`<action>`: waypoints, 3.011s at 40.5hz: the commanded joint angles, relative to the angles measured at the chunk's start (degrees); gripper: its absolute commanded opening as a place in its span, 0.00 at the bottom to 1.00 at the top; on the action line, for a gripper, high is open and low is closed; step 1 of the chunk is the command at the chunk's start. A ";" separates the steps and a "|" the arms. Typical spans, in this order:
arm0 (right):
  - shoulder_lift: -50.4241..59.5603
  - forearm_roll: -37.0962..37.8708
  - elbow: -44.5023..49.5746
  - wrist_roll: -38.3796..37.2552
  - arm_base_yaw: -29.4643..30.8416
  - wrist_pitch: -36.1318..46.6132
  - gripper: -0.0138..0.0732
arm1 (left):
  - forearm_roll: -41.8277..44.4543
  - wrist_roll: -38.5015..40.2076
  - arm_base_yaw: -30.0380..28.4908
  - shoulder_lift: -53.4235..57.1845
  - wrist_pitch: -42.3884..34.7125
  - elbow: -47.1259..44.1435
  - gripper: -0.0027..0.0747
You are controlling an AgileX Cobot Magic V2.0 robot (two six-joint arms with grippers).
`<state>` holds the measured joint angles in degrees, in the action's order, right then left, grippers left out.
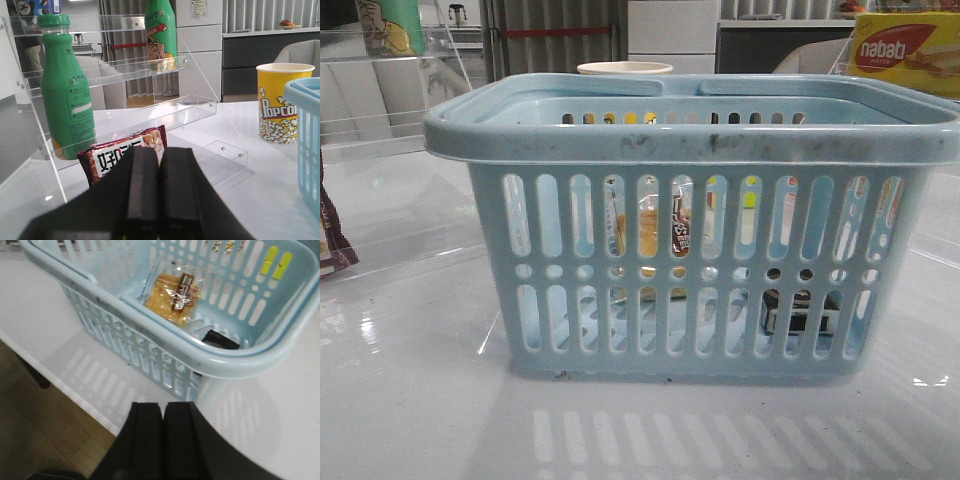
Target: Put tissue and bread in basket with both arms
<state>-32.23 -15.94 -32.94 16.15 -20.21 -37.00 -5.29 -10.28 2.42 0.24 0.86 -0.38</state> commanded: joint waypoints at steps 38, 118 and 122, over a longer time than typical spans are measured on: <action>33.94 -0.29 34.43 0.50 21.78 34.91 0.22 | 0.05 0.55 0.08 1.01 -5.16 -0.32 0.15; 33.94 15.57 34.28 -15.39 20.40 41.31 0.22 | 0.05 0.55 0.08 1.01 -5.16 -0.32 0.15; 33.94 15.57 34.28 -15.39 20.40 41.31 0.22 | 0.05 0.55 0.08 1.01 -5.16 -0.32 0.15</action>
<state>0.62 -0.40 1.64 0.00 -0.14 -1.71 -5.19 -10.28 2.42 0.24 0.81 -0.38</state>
